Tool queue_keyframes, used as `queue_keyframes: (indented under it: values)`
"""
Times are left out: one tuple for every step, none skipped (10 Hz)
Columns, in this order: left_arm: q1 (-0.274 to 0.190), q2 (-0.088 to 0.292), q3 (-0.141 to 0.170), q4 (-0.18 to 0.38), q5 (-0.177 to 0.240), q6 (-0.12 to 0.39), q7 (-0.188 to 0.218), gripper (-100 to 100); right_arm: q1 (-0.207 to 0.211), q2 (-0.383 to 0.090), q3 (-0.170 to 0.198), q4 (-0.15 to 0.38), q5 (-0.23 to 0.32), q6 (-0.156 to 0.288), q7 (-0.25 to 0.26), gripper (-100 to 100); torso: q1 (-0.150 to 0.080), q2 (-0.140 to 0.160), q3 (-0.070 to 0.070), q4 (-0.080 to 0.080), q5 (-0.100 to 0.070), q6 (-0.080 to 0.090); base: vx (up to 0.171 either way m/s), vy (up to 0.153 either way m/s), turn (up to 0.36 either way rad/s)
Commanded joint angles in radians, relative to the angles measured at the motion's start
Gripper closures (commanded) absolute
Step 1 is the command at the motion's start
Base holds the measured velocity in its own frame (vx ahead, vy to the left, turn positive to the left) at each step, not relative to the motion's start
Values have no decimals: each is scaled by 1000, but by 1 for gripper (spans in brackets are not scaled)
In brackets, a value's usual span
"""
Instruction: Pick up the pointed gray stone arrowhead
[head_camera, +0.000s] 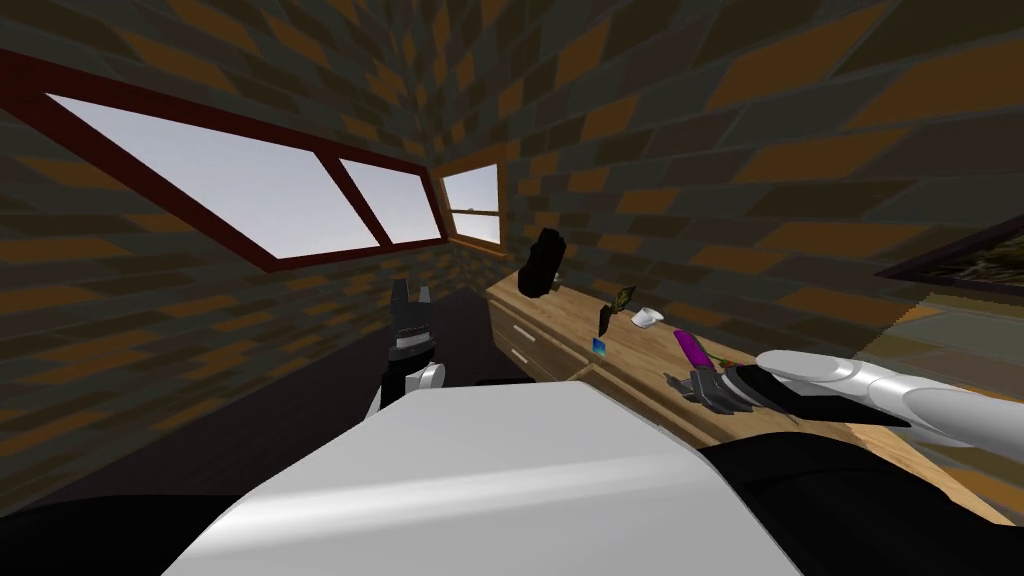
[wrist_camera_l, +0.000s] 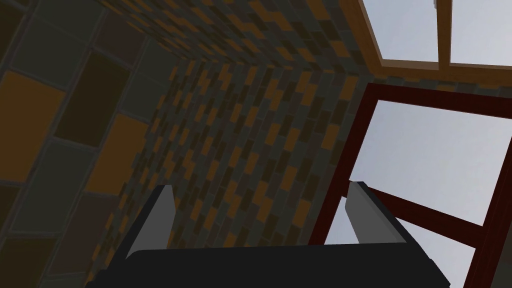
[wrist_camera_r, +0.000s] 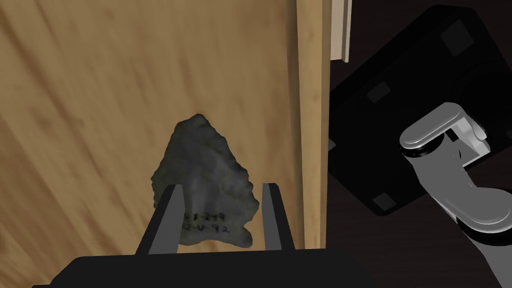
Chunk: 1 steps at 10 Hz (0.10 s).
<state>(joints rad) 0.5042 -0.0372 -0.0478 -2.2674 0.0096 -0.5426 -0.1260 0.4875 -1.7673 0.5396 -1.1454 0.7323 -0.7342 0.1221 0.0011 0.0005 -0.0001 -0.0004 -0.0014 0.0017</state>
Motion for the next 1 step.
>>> queue_keyframes:
  values:
    - [0,0,0,0,0,0,0,0,0,0,0,0,0,0,0,0,0,0,0,0,0,0,0,0,0]
